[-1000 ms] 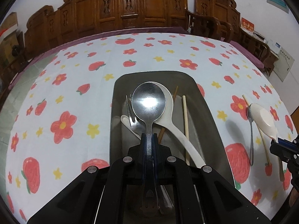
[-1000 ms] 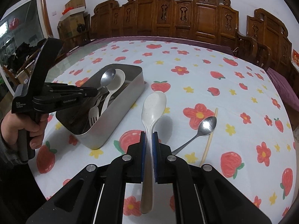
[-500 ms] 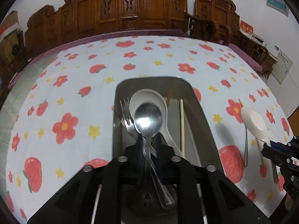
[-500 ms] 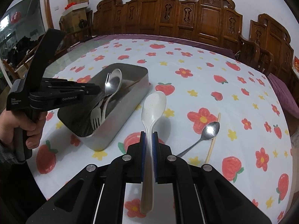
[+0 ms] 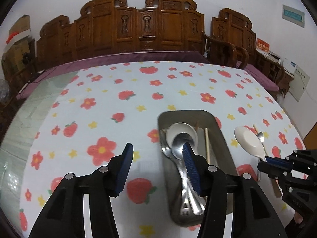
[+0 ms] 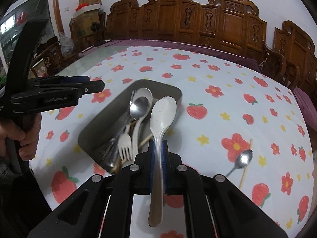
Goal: Organize utensils
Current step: 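Lower the steel spoon into the tray and open the left gripper, then lower the white plastic spoon into the tray and open the right gripper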
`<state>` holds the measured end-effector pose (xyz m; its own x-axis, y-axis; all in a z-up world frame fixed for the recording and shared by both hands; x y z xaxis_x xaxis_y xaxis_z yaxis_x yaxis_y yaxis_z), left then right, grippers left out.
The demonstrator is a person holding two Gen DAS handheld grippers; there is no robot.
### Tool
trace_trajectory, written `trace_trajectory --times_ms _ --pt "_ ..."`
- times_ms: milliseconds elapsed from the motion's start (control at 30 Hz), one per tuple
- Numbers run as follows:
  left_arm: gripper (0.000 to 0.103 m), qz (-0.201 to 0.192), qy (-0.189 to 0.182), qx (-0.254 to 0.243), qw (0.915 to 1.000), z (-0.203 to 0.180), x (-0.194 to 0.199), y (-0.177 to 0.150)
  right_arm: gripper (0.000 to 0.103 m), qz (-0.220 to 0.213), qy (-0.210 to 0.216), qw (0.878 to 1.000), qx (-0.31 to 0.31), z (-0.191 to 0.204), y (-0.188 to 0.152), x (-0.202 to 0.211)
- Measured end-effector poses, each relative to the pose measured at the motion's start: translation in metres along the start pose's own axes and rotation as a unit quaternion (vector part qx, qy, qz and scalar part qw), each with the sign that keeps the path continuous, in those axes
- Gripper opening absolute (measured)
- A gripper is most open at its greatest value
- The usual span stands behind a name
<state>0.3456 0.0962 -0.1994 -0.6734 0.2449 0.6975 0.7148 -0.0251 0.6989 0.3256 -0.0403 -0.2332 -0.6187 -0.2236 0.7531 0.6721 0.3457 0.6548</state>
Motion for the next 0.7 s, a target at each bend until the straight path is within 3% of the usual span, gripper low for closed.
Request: trace_trajectory --times_ms 67,167,200,233,267,433,700 --pt "0.058 -0.001 0.005 0.0 1.0 0.008 0.004 0.001 0.008 -0.002 0.005 1.0 -0.001 0.006 0.007 -0.002" --pt "0.06 -0.001 0.004 0.004 1.0 0.016 0.008 0.001 0.008 -0.004 0.011 1.0 -0.005 0.013 0.017 -0.006" --pt "0.064 -0.001 0.002 0.006 1.0 0.018 0.009 0.001 0.008 -0.005 0.012 1.0 -0.005 0.015 0.019 -0.007" --pt "0.076 -0.004 0.001 0.007 1.0 0.019 0.011 0.002 0.008 -0.005 0.013 1.0 -0.006 0.018 0.023 -0.009" --pt "0.079 -0.006 0.0 0.006 1.0 0.021 0.012 0.003 0.008 -0.005 0.014 1.0 -0.006 0.021 0.026 -0.01" --pt "0.085 -0.011 0.002 0.01 0.9999 0.03 0.016 0.005 0.008 -0.004 0.021 1.0 -0.017 0.03 0.039 -0.021" --pt "0.086 -0.007 0.013 0.029 0.9995 0.046 0.015 0.004 0.008 0.015 0.035 0.998 -0.055 0.044 0.051 -0.052"
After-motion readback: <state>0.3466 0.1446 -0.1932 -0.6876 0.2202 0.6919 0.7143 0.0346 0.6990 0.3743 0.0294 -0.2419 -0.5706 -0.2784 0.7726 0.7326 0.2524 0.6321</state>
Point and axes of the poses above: each gripper's, at about its wrist camera, not at the fingertips, and x roughly against the way its jaws point, z to its left, y to its top, the point moved 9 cm from there along -x, roughly the way its jaws point, and after that the axes turned 11 degrees about -y, right-handed, at the moved point
